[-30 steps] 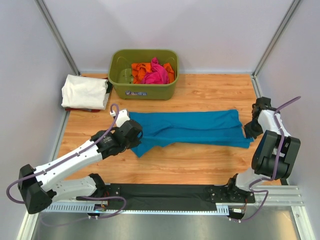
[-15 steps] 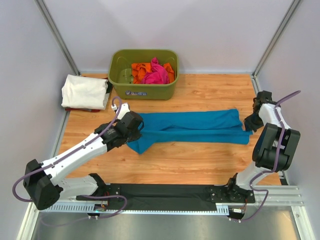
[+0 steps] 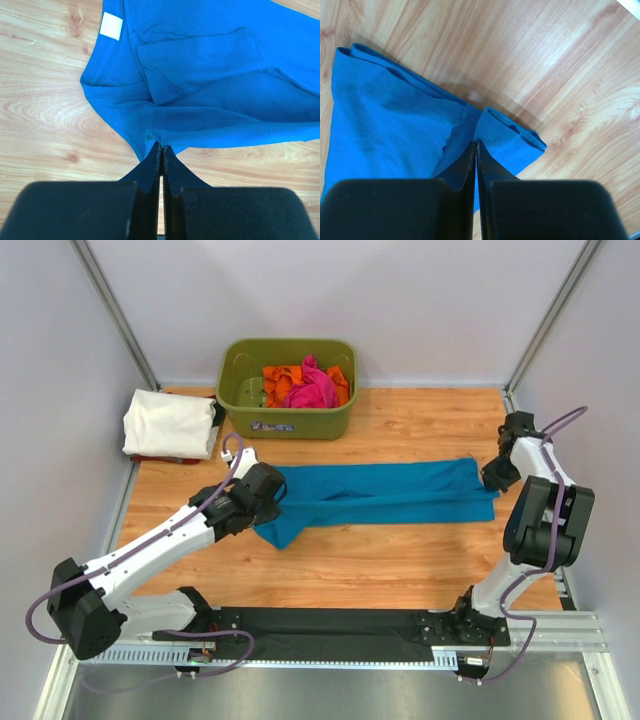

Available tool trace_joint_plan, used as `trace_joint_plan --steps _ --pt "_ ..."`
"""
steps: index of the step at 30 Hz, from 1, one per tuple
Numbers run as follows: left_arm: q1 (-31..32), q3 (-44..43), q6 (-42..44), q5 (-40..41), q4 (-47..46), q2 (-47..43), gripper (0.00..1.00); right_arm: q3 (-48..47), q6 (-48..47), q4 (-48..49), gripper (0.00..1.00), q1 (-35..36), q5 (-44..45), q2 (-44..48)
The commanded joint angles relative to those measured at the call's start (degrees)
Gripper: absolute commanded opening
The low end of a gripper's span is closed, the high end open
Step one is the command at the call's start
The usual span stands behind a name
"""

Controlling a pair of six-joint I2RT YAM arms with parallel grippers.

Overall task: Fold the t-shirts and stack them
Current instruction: Fold the tshirt

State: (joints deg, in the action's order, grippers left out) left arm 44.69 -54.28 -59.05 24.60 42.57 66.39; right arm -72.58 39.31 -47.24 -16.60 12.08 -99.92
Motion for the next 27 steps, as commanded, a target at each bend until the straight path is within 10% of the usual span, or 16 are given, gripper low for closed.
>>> trace_joint_plan --steps 1,27 --pt "-0.74 -0.92 -0.98 2.91 2.52 -1.44 0.00 -2.57 -1.34 1.80 0.00 0.60 2.25 0.07" --pt "-3.46 0.85 -0.89 1.68 0.15 2.25 0.00 -7.75 -3.10 1.19 0.00 4.03 6.21 -8.10"
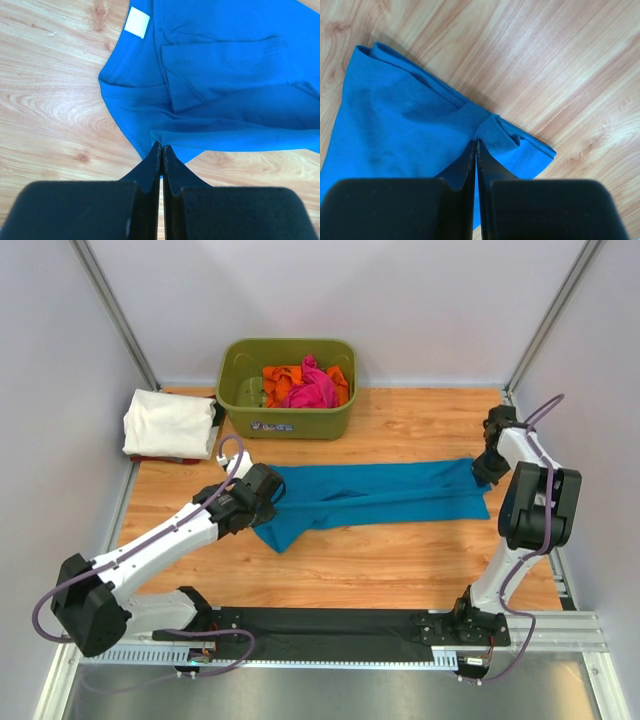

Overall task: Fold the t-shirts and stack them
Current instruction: Fold the tshirt

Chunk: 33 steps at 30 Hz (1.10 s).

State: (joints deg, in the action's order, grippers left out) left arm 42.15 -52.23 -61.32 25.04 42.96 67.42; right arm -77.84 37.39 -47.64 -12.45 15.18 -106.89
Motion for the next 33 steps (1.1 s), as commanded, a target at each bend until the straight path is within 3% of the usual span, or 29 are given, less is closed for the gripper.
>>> trace_joint_plan --steps 1,15,19,24,28,31,33 --pt "-1.02 -1.30 1.20 1.24 -0.07 1.49 0.00 -2.75 -1.35 1.58 0.00 -0.12 3.10 -1.47" --pt "-2.86 -2.18 3.66 1.33 -2.26 5.70 0.00 -6.88 -2.49 1.41 0.01 1.02 4.24 -6.66" --pt "-3.57 -2.88 6.47 1.50 -3.76 6.23 0.00 -7.93 -3.11 1.06 0.24 1.46 2.93 -7.37" --pt "-3.66 -4.20 8.85 0.19 -5.69 7.46 0.00 -12.67 -5.82 -2.89 0.70 4.61 5.73 -4.04" --pt "-3.66 -5.34 9.90 -0.43 -6.22 8.16 0.00 -14.97 -7.76 -4.31 0.82 8.47 8.11 0.80" --pt "-3.66 -6.92 10.69 0.89 -5.26 9.13 0.00 -14.36 -8.47 -3.69 0.84 12.17 6.89 4.58" --pt "-3.66 -8.24 11.48 1.85 -4.90 10.18 0.00 -11.46 -9.17 -0.71 0.81 16.73 1.19 7.38"
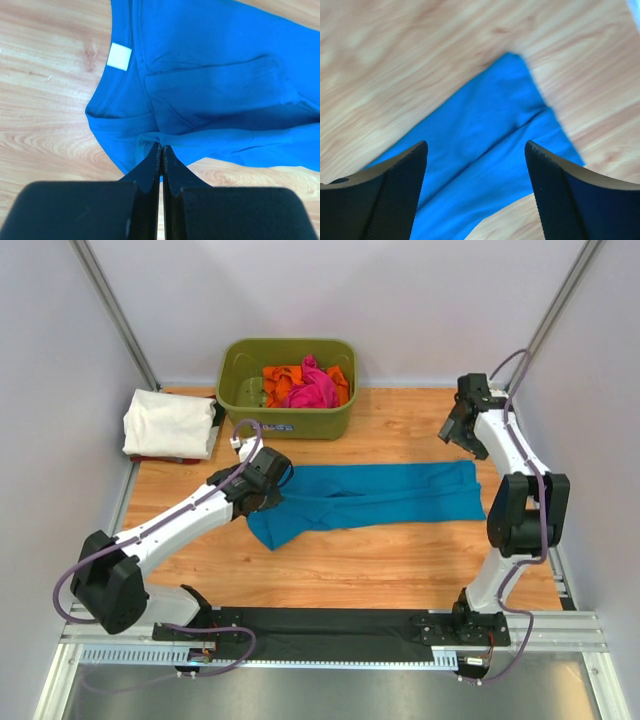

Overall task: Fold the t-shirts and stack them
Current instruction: Fold the tshirt

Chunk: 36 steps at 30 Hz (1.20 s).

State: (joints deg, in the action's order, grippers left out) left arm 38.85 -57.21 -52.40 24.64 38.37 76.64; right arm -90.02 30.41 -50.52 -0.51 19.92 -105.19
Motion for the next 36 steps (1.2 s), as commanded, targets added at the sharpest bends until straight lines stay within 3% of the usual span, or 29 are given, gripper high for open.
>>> trace_joint_plan --steps 1,6,15,22,29,36 --pt "-0.35 -3.69 3.09 2.77 -0.23 1.31 0.00 1.94 -1.94 3.31 0.79 5.95 -5.40 6.65" --pt "-0.35 -7.03 7.04 3.04 -0.40 4.12 0.00 10.98 -0.71 11.49 0.63 14.46 -14.29 11.83" --pt "-0.35 -9.32 19.34 -3.45 -6.45 6.94 0.00 20.23 -1.06 21.60 0.54 20.11 -19.04 8.69" --pt "-0.35 -12.04 30.93 -8.73 -9.01 10.28 0.00 21.90 -1.23 23.89 0.53 21.61 -21.15 5.70" --pt "-0.36 -14.60 35.96 -8.56 -10.59 11.60 0.00 22.61 -1.23 24.51 0.52 22.40 -20.28 4.47" --pt "-0.35 -14.77 40.26 -13.38 -14.28 12.39 0.00 23.57 -1.24 24.51 0.49 22.49 -17.99 3.85"
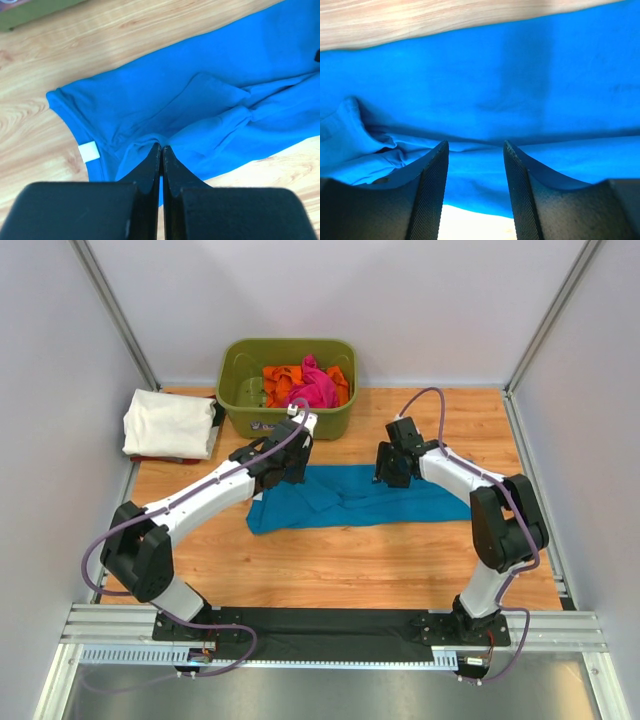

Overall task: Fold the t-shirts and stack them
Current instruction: Fold the tshirt

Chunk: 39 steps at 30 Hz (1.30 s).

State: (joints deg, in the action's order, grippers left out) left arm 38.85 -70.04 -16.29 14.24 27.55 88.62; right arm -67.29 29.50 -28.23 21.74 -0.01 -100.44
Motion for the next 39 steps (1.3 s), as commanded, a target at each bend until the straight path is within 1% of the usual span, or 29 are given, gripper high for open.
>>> trace_joint_plan --steps 1,9,16,23,27,33,39 --pt "-0.35 -2.03 4.43 -3.16 -4.08 0.50 0.00 0.93 -0.32 2.21 0.49 0.24 1.94 -1.24" --pt "-0.36 -2.12 7.59 -4.40 -7.42 2.17 0.00 1.72 0.30 2.65 0.48 0.24 2.21 -1.33" --pt "-0.44 -2.65 8.21 -5.80 -9.88 4.01 0.00 1.98 0.30 2.56 0.48 0.24 2.38 -1.42" --pt "-0.79 -2.12 7.68 -4.57 -12.34 5.95 0.00 2.07 -0.05 2.65 0.48 0.15 2.47 -1.68" --pt "-1.50 -2.29 5.57 -2.03 -13.22 7.09 0.00 2.07 0.21 2.39 0.47 0.24 2.99 -1.60" --pt "-2.11 -2.38 6.98 -2.46 -15.07 8.50 0.00 2.25 0.03 2.30 0.48 0.24 4.40 -1.16" --pt "-2.38 -2.21 6.54 -1.67 -15.95 11.13 0.00 2.07 0.21 2.56 0.48 0.06 4.05 -1.60"
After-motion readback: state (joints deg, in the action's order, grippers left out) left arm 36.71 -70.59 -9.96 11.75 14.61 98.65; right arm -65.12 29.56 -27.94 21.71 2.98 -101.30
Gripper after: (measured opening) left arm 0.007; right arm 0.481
